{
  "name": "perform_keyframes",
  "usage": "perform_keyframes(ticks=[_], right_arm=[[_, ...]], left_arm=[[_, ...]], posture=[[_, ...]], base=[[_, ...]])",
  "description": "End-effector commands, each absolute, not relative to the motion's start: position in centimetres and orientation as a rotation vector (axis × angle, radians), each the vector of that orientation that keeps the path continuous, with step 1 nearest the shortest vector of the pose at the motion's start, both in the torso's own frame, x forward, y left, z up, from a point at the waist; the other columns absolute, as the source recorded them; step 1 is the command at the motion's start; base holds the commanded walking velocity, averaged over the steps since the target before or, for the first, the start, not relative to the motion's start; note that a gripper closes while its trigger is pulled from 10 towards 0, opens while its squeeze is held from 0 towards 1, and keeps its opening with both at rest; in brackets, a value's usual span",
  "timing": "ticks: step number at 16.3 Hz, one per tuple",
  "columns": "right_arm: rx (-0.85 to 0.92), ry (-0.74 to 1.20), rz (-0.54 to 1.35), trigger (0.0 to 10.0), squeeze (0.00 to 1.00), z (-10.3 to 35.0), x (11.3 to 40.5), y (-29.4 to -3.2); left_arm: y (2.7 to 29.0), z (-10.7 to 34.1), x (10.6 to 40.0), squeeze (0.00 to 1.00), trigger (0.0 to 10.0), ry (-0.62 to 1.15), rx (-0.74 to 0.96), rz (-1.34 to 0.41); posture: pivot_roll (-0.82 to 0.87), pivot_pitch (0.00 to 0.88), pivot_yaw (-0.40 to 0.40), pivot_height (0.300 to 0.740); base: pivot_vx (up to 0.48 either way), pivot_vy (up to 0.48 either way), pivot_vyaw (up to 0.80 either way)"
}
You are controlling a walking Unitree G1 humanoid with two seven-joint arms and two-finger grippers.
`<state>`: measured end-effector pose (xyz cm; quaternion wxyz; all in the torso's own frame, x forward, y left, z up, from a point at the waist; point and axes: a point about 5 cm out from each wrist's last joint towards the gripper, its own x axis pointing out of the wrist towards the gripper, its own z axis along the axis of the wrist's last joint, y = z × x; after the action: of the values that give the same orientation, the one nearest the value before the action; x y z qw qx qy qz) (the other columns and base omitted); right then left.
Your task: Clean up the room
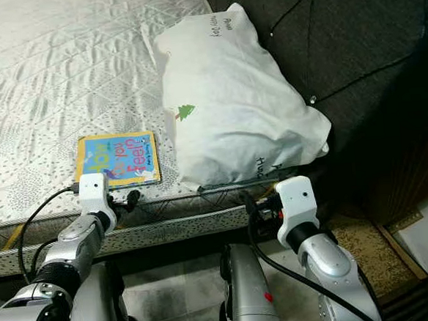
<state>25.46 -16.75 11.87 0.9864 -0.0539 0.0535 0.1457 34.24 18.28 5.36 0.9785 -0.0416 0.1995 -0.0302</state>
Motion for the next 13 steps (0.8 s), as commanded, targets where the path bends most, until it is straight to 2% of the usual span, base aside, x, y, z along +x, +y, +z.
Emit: perform_keyframes(ticks=[1, 8, 13], right_arm=[[-0.113, 0.119, 0.289, 10.0, 0.00, 11.6, 25.5, -17.0], [-0.116, 0.119, 0.289, 10.0, 0.00, 11.2, 26.1, -16.8], [-0.113, 0.107, 0.295, 10.0, 0.00, 11.2, 26.7, -16.5]], left_arm=[[18.6, 5.1, 34.1, 0.00, 10.0, 0.419, -0.080, -0.048], [19.3, 5.3, 34.1, 0.00, 10.0, 0.414, -0.073, -0.034], [17.7, 4.5, 33.5, 0.00, 10.0, 0.423, -0.086, -0.080]], posture=[[-0.14, 0.151, -0.106, 0.532], [-0.12, 0.137, -0.100, 0.532], [-0.11, 0.124, -0.100, 0.532]], base=[[0.000, 0.000, 0.00], [0.000, 0.000, 0.00], [0.000, 0.000, 0.00]])
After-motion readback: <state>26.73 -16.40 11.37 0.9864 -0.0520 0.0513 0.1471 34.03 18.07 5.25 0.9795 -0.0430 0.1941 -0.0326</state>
